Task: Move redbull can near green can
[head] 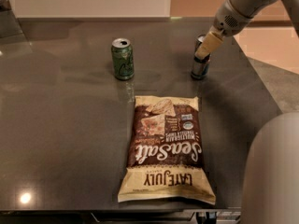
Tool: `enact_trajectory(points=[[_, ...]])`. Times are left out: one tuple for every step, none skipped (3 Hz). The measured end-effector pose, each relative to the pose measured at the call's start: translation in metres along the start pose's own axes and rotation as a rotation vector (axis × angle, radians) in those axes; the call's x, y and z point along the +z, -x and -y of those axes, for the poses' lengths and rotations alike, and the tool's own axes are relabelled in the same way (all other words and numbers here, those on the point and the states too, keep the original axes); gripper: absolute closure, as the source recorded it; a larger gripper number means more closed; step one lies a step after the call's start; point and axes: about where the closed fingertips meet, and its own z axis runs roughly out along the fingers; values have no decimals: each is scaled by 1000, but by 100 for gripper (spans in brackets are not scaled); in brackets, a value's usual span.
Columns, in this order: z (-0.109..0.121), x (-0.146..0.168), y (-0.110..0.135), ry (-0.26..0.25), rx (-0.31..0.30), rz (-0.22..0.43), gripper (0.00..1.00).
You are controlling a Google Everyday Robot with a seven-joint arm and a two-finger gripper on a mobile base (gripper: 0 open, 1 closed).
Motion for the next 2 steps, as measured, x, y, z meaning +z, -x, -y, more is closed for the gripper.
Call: enact_trajectory(points=[[-9,-1,20,37,-31,35,87],[-25,2,55,87,-82,79,100]])
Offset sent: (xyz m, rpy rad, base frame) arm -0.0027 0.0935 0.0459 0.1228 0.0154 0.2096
